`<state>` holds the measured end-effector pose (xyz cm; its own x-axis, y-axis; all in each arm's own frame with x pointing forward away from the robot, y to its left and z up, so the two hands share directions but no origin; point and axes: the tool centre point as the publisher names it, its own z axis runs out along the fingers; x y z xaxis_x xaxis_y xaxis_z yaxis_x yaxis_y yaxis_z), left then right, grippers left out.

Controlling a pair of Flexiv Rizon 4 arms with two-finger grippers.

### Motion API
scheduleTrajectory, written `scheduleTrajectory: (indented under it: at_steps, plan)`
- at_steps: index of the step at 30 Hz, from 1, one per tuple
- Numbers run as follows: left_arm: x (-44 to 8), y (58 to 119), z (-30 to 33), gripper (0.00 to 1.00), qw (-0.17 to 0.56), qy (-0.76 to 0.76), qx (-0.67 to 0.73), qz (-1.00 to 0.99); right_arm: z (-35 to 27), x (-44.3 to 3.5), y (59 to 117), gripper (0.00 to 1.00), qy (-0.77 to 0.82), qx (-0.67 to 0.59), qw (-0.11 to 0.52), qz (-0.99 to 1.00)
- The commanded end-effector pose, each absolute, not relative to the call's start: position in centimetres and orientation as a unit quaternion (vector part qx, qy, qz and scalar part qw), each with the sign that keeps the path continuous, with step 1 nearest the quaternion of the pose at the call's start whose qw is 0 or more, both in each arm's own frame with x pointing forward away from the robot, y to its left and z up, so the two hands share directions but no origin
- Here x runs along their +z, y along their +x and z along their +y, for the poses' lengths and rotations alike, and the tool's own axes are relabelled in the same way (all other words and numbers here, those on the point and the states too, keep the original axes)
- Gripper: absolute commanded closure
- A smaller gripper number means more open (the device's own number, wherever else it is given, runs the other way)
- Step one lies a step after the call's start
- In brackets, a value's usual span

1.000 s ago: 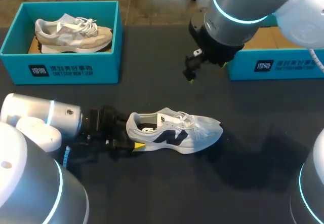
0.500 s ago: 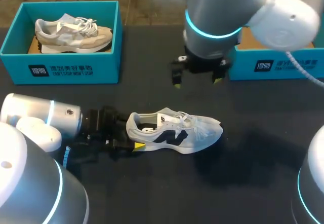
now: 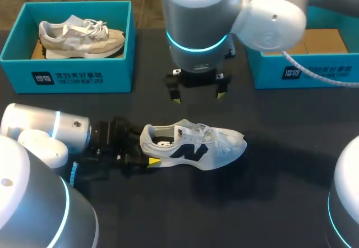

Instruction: Take the shoe out of the shoebox, open the shoe tongue, remove and reinsert the insole, then place the shoe into the shoebox

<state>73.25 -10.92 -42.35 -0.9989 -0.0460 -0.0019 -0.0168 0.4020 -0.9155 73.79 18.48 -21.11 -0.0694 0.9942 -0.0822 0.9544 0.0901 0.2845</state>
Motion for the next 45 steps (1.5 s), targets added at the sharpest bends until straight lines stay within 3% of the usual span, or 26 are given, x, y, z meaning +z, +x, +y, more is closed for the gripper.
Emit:
scheduleTrajectory:
  at_steps: [1,16,21,45]
  plan:
    - [-42.5,73.5,-10.8,1.0,0.012,-0.018,-0.545,0.838,18.9,-21.2,73.8,0.0,0.671,0.071,0.134,0.726]
    - [-42.5,73.5,-10.8,1.0,0.012,-0.018,-0.545,0.838,21.9,-23.2,73.8,0.0,0.685,0.053,0.141,0.713]
    - [-42.5,73.5,-10.8,1.0,0.012,-0.018,-0.545,0.838,23.4,-25.4,73.2,0.0,0.689,0.084,0.18,0.697]
    - [-42.5,73.5,-10.8,1.0,0.012,-0.018,-0.545,0.838,25.4,-32.6,71.6,0.0,0.705,0.027,0.137,0.695]
